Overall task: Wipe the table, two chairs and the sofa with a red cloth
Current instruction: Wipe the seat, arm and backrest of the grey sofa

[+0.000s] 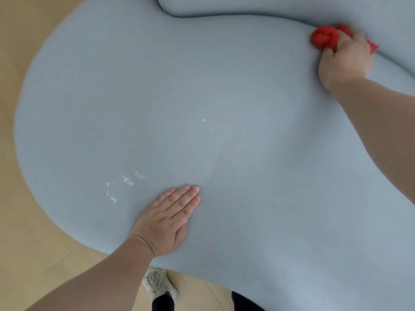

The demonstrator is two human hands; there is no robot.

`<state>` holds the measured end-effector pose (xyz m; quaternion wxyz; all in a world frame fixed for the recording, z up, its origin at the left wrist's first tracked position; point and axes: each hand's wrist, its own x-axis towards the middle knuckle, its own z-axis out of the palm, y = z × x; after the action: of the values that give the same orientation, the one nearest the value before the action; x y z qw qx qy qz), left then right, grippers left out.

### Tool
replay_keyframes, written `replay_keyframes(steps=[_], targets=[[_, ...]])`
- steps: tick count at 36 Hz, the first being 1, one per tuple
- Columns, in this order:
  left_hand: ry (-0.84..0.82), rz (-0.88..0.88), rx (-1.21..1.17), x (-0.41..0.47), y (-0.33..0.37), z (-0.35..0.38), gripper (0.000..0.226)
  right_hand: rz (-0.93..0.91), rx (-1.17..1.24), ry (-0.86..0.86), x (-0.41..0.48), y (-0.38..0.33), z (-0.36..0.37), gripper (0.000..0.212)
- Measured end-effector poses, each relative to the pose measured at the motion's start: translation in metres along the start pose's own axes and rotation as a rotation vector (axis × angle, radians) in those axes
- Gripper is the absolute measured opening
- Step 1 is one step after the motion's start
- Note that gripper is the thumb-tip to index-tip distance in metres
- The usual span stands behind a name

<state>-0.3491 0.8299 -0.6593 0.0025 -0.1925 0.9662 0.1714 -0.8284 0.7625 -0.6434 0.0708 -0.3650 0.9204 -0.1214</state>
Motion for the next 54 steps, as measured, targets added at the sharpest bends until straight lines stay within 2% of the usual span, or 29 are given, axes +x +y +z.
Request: replay_keyframes(steps=[7, 16, 29, 42, 54], targets=[[-0.004, 0.003, 0.009, 0.001, 0.000, 0.000, 0.051, -0.051, -0.065, -0.006, 0.006, -0.028, 0.005, 0.053], [0.037, 0.000, 0.005, 0.001, 0.001, 0.001, 0.054, -0.319, 0.034, -0.091, -0.018, -0.099, 0.023, 0.059], [0.045, 0.000, -0.024, 0.001, 0.002, 0.000, 0.051, -0.514, 0.026, -0.181, -0.075, -0.130, 0.032, 0.057], [0.002, -0.011, -0.037, -0.001, 0.007, -0.012, 0.052, -0.612, -0.014, -0.267, -0.140, -0.145, 0.040, 0.068], [-0.034, -0.084, 0.014, -0.057, -0.009, -0.044, 0.052, -0.679, 0.021, -0.349, -0.226, -0.151, 0.037, 0.061]])
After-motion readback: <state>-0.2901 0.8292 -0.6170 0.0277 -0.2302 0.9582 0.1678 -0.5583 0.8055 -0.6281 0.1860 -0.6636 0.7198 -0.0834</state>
